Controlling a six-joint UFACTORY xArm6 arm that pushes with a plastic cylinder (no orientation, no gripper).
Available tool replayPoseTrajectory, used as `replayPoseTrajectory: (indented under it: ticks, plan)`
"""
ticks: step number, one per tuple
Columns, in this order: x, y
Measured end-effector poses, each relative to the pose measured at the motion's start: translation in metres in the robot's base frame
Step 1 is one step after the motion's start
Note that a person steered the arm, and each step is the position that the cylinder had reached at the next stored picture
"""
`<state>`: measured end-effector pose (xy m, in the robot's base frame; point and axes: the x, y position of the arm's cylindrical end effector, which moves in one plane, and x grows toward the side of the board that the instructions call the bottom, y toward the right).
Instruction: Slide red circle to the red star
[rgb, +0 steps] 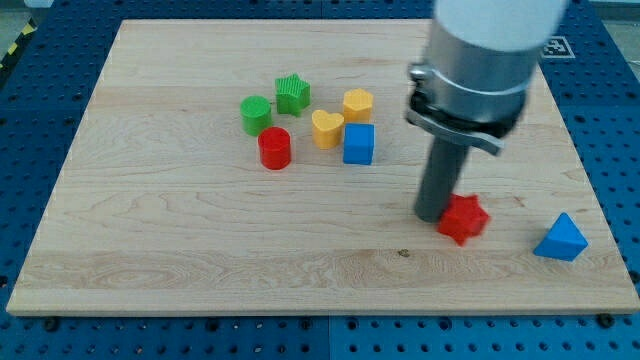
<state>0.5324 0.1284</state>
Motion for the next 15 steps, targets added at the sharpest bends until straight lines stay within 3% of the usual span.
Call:
replayPoseTrajectory:
  ticks: [1, 2, 3, 5, 6, 12, 15]
  plan:
    - [0.011, 0.045]
    - [0.013, 0.042]
    - [0.006, -0.010]
    - [-0.045, -0.220]
    - [-0.069, -0.265]
    - [-0.110, -0.162]
    - [-0.080, -0.124]
